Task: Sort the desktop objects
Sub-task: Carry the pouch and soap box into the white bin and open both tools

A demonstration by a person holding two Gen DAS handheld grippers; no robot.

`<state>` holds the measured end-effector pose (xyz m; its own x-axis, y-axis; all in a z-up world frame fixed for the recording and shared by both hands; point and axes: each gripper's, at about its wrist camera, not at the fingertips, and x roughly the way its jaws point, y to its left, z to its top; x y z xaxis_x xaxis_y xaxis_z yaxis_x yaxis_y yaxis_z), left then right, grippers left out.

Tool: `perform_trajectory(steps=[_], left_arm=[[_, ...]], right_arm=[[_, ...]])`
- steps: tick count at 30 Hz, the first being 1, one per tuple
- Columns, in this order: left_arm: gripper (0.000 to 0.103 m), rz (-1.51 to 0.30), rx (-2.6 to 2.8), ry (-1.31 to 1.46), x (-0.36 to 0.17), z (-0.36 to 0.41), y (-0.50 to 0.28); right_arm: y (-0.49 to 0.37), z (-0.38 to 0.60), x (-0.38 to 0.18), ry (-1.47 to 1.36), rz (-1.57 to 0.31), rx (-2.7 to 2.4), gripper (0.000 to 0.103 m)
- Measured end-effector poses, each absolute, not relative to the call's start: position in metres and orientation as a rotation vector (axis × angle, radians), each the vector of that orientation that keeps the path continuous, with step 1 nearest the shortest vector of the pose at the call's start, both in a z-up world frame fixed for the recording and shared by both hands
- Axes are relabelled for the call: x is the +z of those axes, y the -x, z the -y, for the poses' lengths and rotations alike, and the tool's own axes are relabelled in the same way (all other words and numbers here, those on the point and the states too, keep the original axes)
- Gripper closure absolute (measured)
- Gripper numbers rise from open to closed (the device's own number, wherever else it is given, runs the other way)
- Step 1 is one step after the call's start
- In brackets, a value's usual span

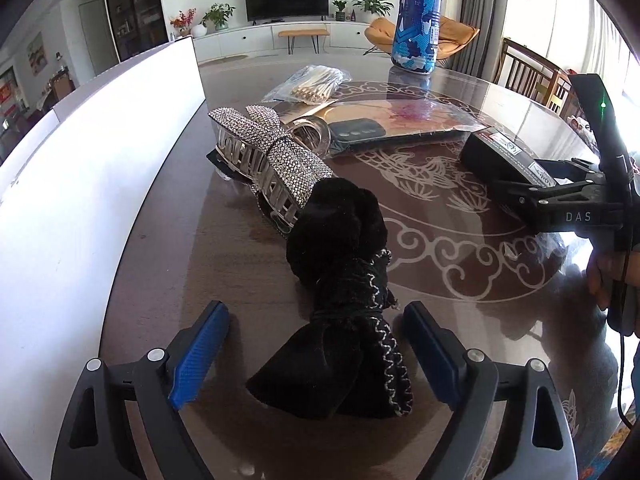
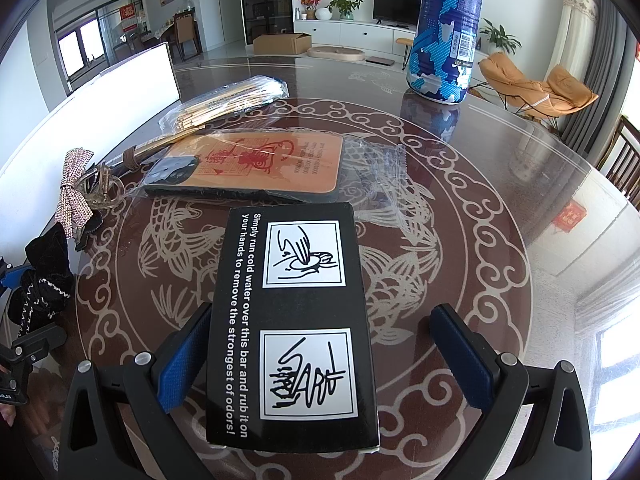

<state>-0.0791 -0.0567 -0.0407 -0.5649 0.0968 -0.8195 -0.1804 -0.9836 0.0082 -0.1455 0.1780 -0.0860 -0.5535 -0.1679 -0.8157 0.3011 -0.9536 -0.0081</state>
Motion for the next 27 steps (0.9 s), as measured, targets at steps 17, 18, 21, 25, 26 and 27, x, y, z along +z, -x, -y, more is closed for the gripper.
perform_trajectory(steps=[17, 18, 21, 25, 26, 27], left_arm=[[0.07, -0.004, 2.467, 1.36, -0.029, 0.015, 0.032], [0.068, 0.013, 2.475, 1.369, -0.029, 0.013, 0.028], [0.043, 0.01, 2.484, 1.381, -0.029, 0.009, 0.024], [0.016, -0.085, 2.566, 1.449, -0.032, 0.008, 0.028], [0.016, -0.069, 2.559, 1.447, -0.031, 0.009, 0.029], [0.016, -0.058, 2.553, 1.448, -0.031, 0.01, 0.03]], right_arm=[[0.05, -0.194, -0.075, -1.325, -0.2, -2.409, 0.043], [0.039, -0.197, -0.075, -1.331, -0.221, -2.406, 0.042], [0.025, -0.208, -0.074, -1.391, -0.229, -2.388, 0.029], [0.036, -0.227, -0.072, -1.513, -0.095, -2.32, 0.016], [0.039, -0.23, -0.071, -1.533, -0.071, -2.3, 0.016], [0.043, -0.232, -0.07, -1.546, -0.058, -2.284, 0.016]])
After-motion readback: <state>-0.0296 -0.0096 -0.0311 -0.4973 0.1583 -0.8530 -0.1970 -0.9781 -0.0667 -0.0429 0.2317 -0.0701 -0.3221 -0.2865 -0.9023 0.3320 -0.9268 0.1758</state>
